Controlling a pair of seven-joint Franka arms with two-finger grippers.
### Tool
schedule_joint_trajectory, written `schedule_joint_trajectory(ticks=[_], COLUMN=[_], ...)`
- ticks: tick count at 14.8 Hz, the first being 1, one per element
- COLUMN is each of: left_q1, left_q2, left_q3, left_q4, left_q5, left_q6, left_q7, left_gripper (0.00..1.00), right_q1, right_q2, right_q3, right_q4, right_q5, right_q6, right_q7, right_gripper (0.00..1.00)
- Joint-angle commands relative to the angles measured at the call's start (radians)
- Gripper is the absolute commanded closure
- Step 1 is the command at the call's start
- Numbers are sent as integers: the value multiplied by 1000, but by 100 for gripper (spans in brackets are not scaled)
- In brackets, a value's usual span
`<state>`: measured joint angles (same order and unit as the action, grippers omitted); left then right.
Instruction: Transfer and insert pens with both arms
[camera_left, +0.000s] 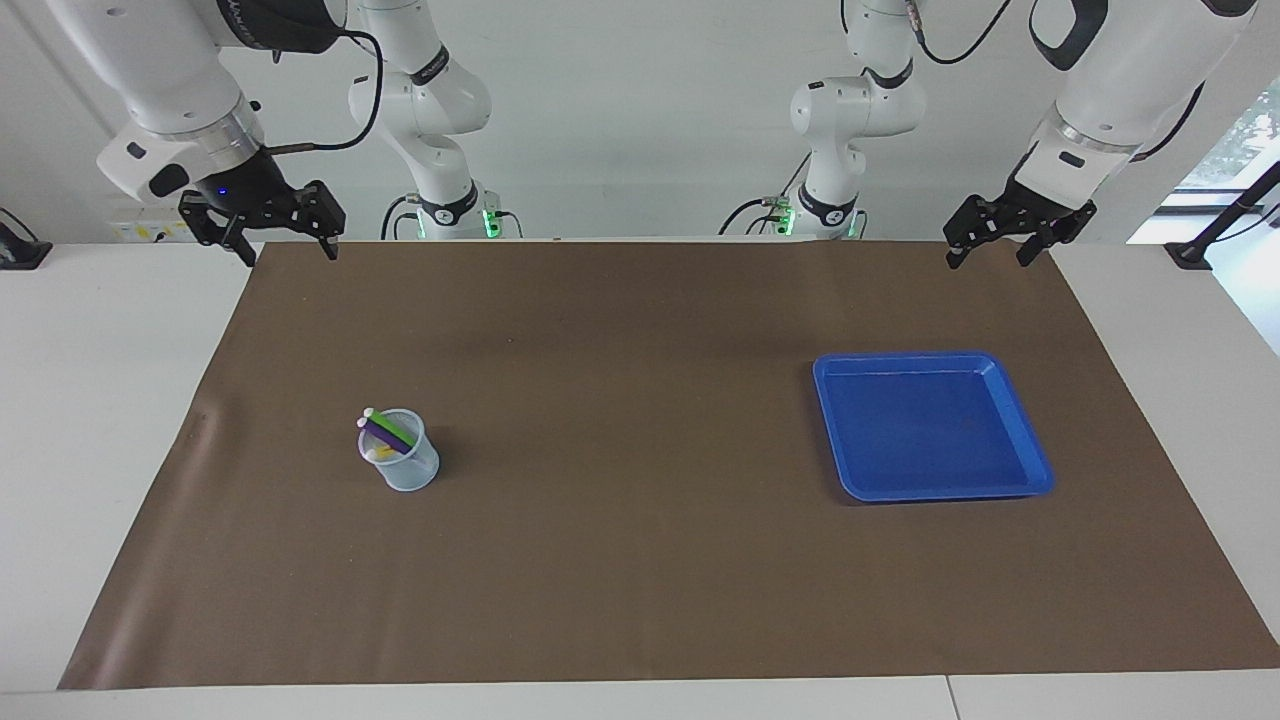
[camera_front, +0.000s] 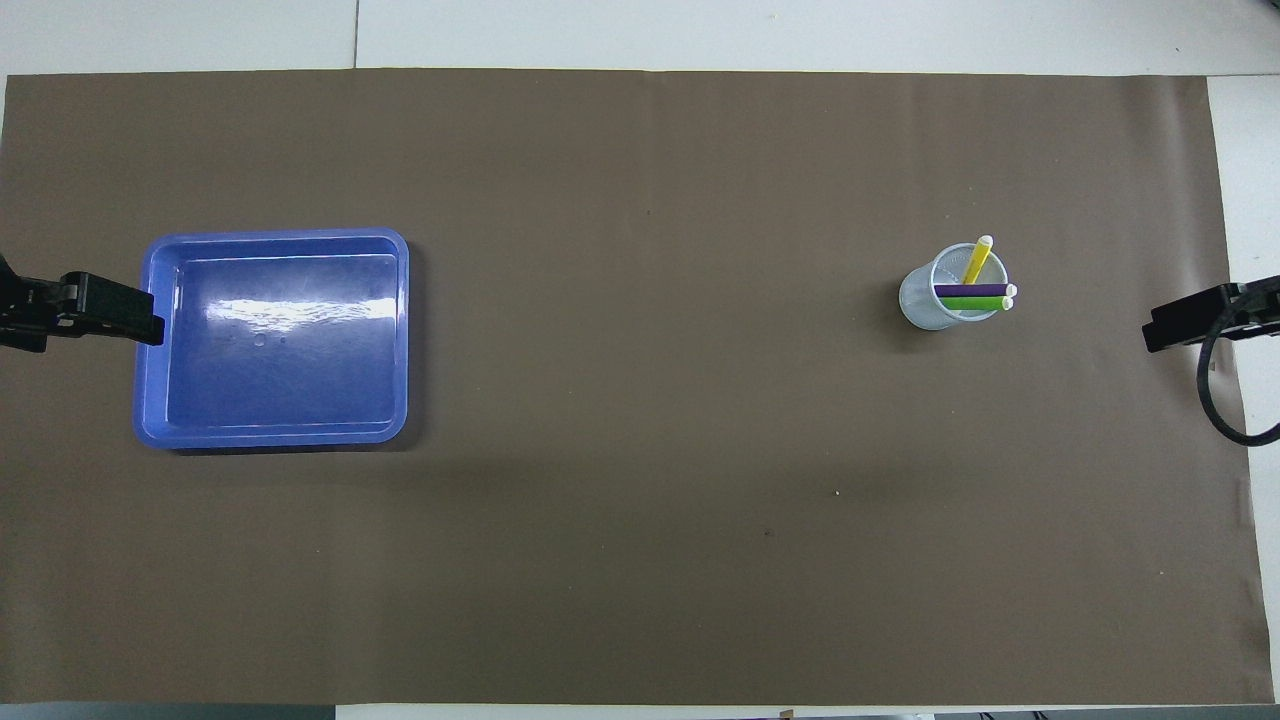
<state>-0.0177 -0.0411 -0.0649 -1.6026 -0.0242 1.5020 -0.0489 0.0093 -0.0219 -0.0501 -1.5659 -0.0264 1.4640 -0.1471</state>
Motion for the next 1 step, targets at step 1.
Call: schedule_joint_trajectory(ticks=[1], left_q1=[1], left_q2=[-19], left_q3=[-6], left_q4=[-19], left_q5=[9], left_q6=[4], left_q7=[15], left_gripper=[0], right_q1=[9], right_q2=[-3], right_q3=[-10], right_q4=[7], right_q5=[17], right_q6=[6], right_q7=[20], right_gripper=[0])
